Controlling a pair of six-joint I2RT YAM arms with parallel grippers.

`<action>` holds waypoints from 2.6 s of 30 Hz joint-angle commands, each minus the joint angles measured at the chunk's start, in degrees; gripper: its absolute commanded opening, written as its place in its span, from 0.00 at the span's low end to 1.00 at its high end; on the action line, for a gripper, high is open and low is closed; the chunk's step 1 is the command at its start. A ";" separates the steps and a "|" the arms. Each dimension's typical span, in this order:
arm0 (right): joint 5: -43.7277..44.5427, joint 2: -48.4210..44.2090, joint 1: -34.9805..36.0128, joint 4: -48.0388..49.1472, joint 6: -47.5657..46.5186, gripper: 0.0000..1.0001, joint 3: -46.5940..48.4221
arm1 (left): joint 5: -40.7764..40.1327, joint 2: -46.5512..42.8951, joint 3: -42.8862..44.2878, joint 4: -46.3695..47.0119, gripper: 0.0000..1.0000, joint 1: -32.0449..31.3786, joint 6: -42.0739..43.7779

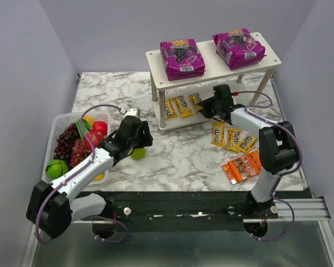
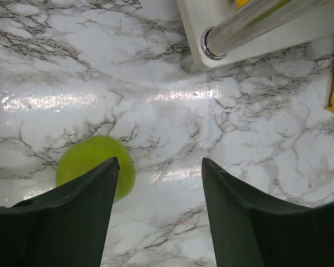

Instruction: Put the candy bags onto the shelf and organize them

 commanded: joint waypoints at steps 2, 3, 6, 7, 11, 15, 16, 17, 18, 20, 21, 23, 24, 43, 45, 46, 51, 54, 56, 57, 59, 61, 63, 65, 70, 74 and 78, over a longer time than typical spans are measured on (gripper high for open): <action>0.04 -5.10 -0.22 -2.33 -1.43 0.46 -1.49 | 0.91 -0.02 0.46 0.64 0.71 0.70 0.53; 0.04 -6.24 -0.22 -2.68 -1.60 0.46 -1.84 | 1.00 -0.02 0.46 0.81 0.71 0.79 0.52; 0.39 -7.83 -0.22 -3.21 -2.57 0.46 -2.81 | 1.35 -0.02 0.10 1.08 0.71 0.96 0.44; 0.57 -8.70 -0.22 -3.38 -2.83 0.46 -2.90 | 1.44 0.07 0.10 1.08 0.71 1.05 0.44; 0.66 -10.90 -0.22 -5.40 -4.50 0.46 -3.77 | 1.70 -0.02 0.10 1.17 0.71 1.22 0.44; 2.67 -14.68 -0.57 -8.38 -8.53 0.46 -7.02 | 1.96 -0.29 0.10 1.08 0.72 1.31 0.61; 3.38 -15.38 -1.18 -9.27 -9.51 0.46 -7.98 | 1.96 -0.46 0.02 1.17 0.73 1.31 0.61; 4.17 -16.26 -1.53 -10.49 -10.47 0.46 -8.86 | 2.14 -0.55 -0.07 1.17 0.73 1.31 0.61; 5.48 -17.66 -2.06 -12.33 -11.96 0.46 -11.05 | 2.57 -0.64 -0.16 1.34 0.74 1.31 0.70; 6.89 -19.25 -4.17 -13.22 -13.47 0.46 -13.61 | 3.36 -0.64 -0.42 1.69 0.76 1.31 0.88; 7.16 -20.22 -5.04 -13.93 -14.43 0.46 -16.06 | 4.07 -0.64 -0.51 2.56 0.78 1.31 1.49; 6.73 -20.58 -7.59 -14.20 -15.49 0.46 -17.74 | 5.65 -0.29 -0.69 3.19 0.84 1.31 1.93; 6.46 -20.49 -8.21 -14.46 -16.71 0.46 -18.27 | 6.18 -0.11 -0.60 3.62 0.85 1.31 2.45; -1.89 -4.05 -9.27 -14.02 -37.90 0.43 -10.45 | 10.40 1.74 0.10 3.28 0.89 1.31 3.07; -6.35 -4.49 -9.27 -13.06 -39.82 0.43 -11.24 | 10.66 1.74 0.02 3.28 0.89 1.31 3.16; -7.76 -4.32 -9.27 -12.97 -40.97 0.43 -11.42 | 10.84 1.74 0.10 3.28 0.89 1.31 3.16; -15.58 -3.79 -9.18 -13.23 -47.29 0.38 -13.44 | 11.28 1.65 0.02 3.45 0.89 1.31 3.16; -18.31 -4.67 -7.69 -13.32 -50.63 0.36 -15.37 | 11.37 1.65 -0.07 3.71 0.89 1.31 3.07; -19.37 -5.19 -5.59 -13.58 -52.31 0.36 -16.16 | 11.63 1.47 -0.25 3.89 0.89 1.31 2.99; -20.68 -5.20 -4.54 -13.58 -54.49 0.36 -16.52 | 11.89 1.47 -0.42 4.07 0.89 1.31 2.90; -22.10 -4.67 -0.67 -13.93 -56.44 0.36 -16.34 | 12.16 1.65 -0.60 4.24 0.89 1.31 2.81; -23.51 -3.79 3.71 -14.11 -58.20 0.36 -16.34 | 12.77 1.82 -0.69 4.33 0.89 1.31 2.72; -24.56 -3.18 6.19 -13.85 -58.73 0.36 -16.43 | 13.21 2.00 -0.60 4.42 0.89 1.31 2.55; -25.79 -3.26 9.09 -13.49 -58.73 0.35 -16.87 | 13.65 1.91 -0.60 4.33 0.89 1.31 2.46; -18.27 -9.39 10.50 -12.61 -52.77 0.36 -18.71 | 14.97 2.09 -1.12 4.86 0.89 1.23 1.58; -12.53 -17.21 10.50 -13.49 -44.78 0.47 -20.65 | 16.46 3.05 -1.83 5.65 0.89 1.05 0.70; -12.34 -24.42 10.50 -12.63 -34.07 0.75 -27.48 | 16.82 4.46 -1.30 6.44 0.88 0.35 0.09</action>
